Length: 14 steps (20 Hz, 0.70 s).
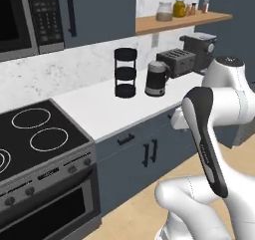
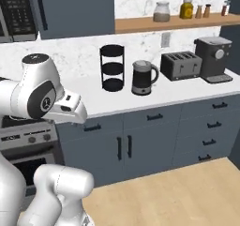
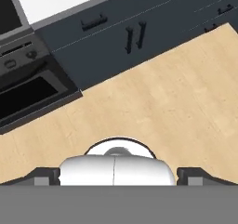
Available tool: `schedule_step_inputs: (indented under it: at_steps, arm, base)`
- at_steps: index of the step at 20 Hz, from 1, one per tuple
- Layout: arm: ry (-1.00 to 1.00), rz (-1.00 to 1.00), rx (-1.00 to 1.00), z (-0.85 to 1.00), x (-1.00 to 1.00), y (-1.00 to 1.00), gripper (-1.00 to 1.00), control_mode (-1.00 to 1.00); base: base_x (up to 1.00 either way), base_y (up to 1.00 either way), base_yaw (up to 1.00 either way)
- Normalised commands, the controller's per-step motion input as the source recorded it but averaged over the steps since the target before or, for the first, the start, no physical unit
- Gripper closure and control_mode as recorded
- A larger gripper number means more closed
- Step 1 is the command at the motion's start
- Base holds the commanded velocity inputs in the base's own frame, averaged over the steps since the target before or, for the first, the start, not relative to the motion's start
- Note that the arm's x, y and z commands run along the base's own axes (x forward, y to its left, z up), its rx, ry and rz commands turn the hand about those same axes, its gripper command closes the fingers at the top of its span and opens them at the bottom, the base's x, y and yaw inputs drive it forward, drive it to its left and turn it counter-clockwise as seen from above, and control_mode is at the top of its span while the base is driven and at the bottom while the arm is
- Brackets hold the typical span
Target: Navigate to the shelves.
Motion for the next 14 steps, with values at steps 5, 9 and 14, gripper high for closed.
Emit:
schedule_step_inputs:
  at_steps: [5,9,14]
  arm:
    - [0.00,0.00,0.00,0.00,0.00,0.00,-1.00,1.00]
    - [0.00,0.00,0.00,0.00,0.00,0.00,-1.00,1.00]
    - [0.00,0.00,0.00,0.00,0.00,0.00,-1.00,1.00]
  base:
    - [0.23,-1.00,0.40]
    - [0.23,-1.00,0.39]
    - [0.23,-1.00,0.30]
